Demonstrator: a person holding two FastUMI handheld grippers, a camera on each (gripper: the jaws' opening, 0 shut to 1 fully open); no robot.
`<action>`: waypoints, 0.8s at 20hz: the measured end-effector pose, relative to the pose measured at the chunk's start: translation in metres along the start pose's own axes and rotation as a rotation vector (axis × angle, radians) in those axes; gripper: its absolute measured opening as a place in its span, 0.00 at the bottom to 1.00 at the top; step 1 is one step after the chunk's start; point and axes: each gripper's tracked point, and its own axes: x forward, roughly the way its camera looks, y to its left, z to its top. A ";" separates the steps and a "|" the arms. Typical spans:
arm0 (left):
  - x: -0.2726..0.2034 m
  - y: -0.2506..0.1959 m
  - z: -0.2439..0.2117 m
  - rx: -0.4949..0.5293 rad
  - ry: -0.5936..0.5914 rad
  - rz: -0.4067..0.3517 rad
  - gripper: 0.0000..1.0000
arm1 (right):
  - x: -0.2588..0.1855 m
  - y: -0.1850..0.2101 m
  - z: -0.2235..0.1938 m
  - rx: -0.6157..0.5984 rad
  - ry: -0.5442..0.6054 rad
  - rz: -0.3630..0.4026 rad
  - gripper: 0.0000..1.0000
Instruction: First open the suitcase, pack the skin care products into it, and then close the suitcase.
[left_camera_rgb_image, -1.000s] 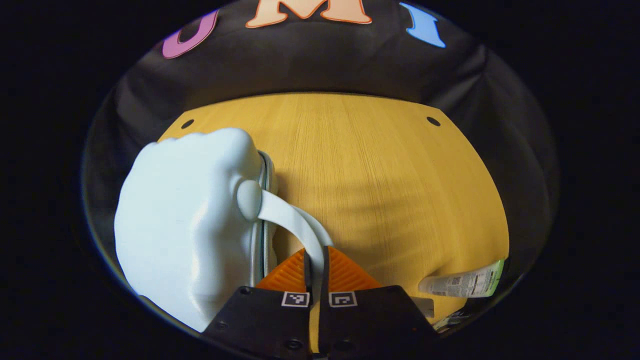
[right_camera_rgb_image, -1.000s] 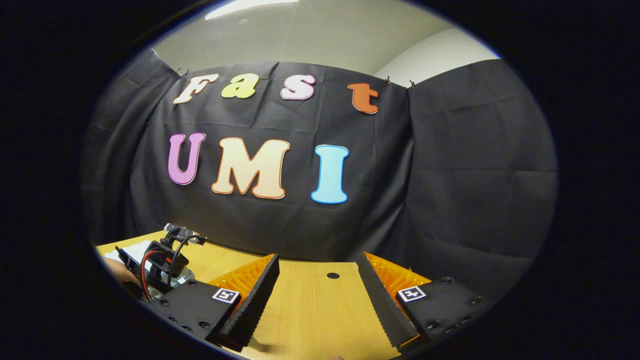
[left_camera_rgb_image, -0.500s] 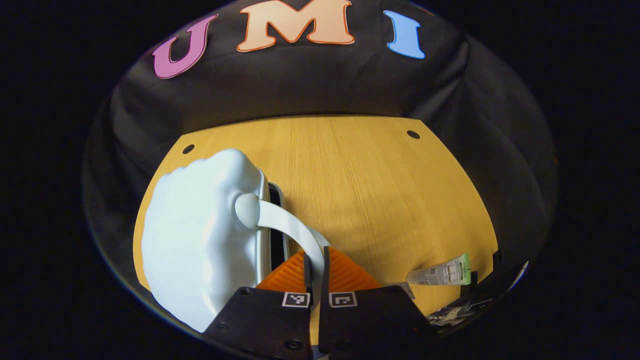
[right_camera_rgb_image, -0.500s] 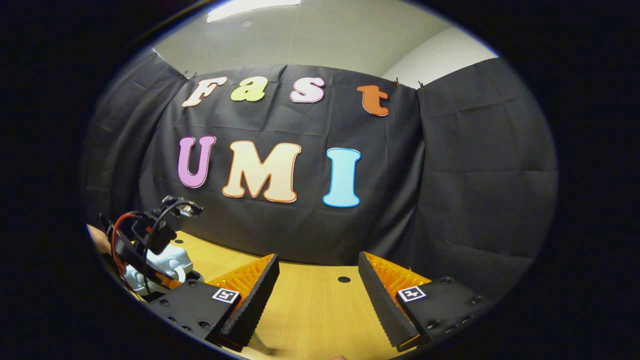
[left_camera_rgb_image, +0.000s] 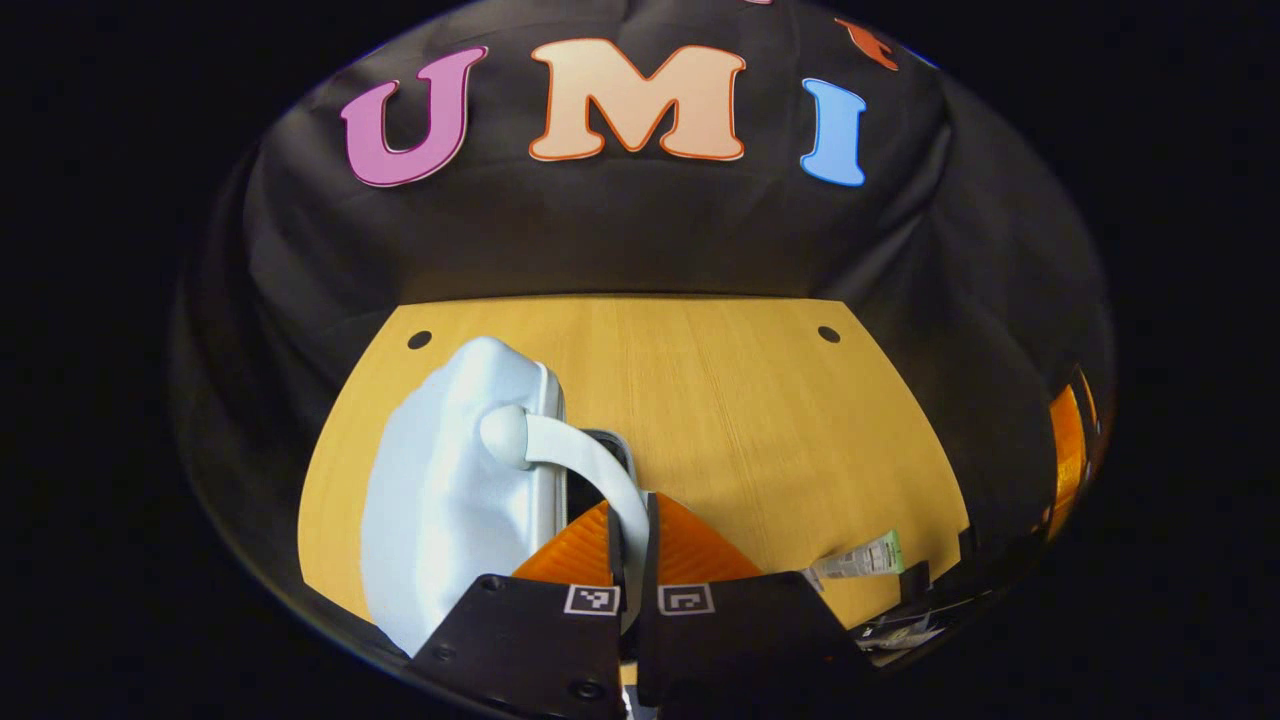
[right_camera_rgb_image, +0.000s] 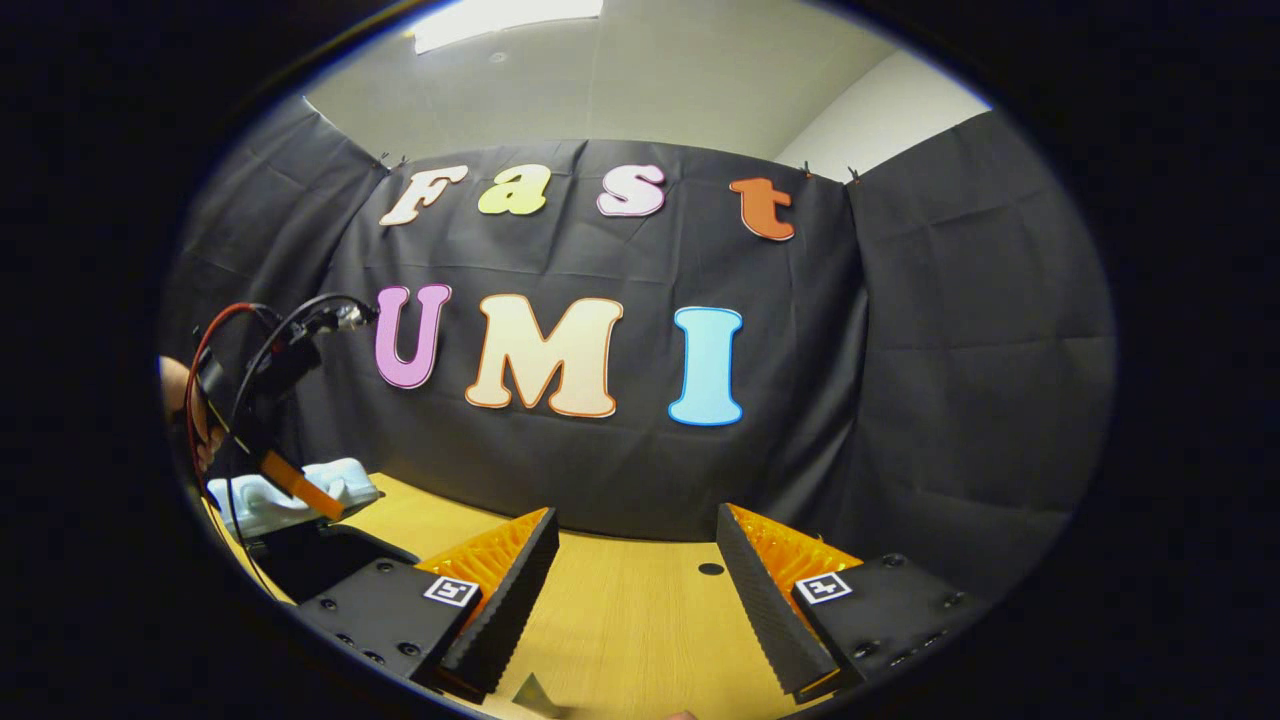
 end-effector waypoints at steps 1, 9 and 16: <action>-0.008 0.010 0.006 0.013 -0.009 0.012 0.00 | 0.000 0.002 -0.001 0.002 0.002 0.003 1.00; -0.056 0.118 0.039 -0.007 -0.119 0.152 0.00 | 0.005 0.029 -0.009 0.011 0.027 0.030 0.99; -0.062 0.185 0.038 0.003 -0.168 0.214 0.00 | 0.011 0.054 0.002 0.007 0.004 0.032 0.99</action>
